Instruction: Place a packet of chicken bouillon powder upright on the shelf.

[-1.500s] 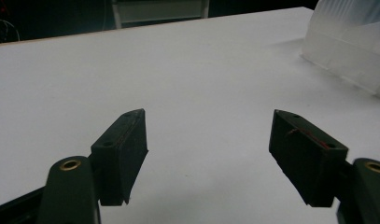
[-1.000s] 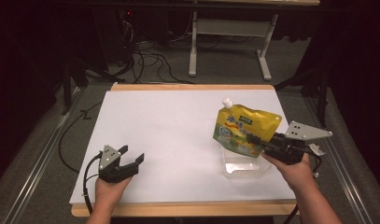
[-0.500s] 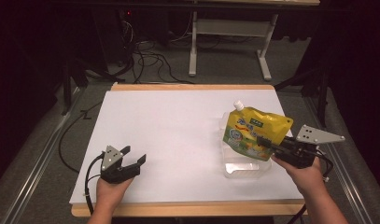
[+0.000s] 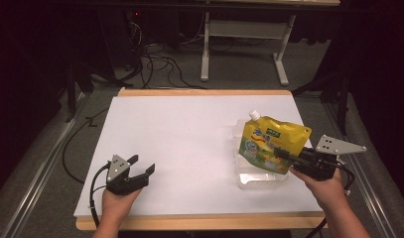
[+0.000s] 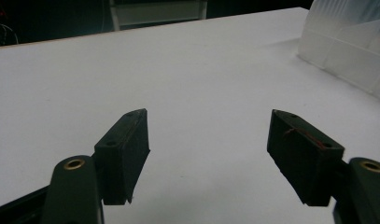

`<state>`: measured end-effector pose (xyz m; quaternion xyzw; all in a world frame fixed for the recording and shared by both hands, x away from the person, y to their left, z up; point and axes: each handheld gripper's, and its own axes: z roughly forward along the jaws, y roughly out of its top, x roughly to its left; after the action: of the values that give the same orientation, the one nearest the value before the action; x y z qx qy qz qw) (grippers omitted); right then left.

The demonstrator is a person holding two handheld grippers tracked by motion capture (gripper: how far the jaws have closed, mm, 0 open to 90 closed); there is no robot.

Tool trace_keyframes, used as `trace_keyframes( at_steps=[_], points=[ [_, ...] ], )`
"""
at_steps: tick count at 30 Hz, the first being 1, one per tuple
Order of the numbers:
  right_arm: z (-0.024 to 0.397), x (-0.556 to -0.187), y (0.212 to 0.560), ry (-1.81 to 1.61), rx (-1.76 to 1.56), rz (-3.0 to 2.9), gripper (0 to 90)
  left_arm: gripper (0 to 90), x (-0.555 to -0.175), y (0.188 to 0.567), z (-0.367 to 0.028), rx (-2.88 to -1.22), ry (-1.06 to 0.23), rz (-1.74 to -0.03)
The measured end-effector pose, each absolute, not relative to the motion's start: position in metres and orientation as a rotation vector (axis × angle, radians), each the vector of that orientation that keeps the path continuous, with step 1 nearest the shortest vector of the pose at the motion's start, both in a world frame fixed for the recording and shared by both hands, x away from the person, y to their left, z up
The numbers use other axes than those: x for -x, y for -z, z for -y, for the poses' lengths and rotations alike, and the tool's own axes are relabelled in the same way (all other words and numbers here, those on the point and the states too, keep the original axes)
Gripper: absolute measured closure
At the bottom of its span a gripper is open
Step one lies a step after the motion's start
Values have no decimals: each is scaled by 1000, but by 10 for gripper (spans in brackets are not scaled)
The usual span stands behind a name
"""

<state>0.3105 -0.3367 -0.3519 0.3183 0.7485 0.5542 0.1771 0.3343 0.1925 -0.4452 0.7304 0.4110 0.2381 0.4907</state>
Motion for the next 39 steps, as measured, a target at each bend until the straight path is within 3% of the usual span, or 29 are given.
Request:
trace_keyframes(
  at_steps=[39],
  points=[
    [330, -317, 397, -1485, -1016, -2172, 823, 314, -333, 444, -193, -1768, -578, -993]
  ],
)
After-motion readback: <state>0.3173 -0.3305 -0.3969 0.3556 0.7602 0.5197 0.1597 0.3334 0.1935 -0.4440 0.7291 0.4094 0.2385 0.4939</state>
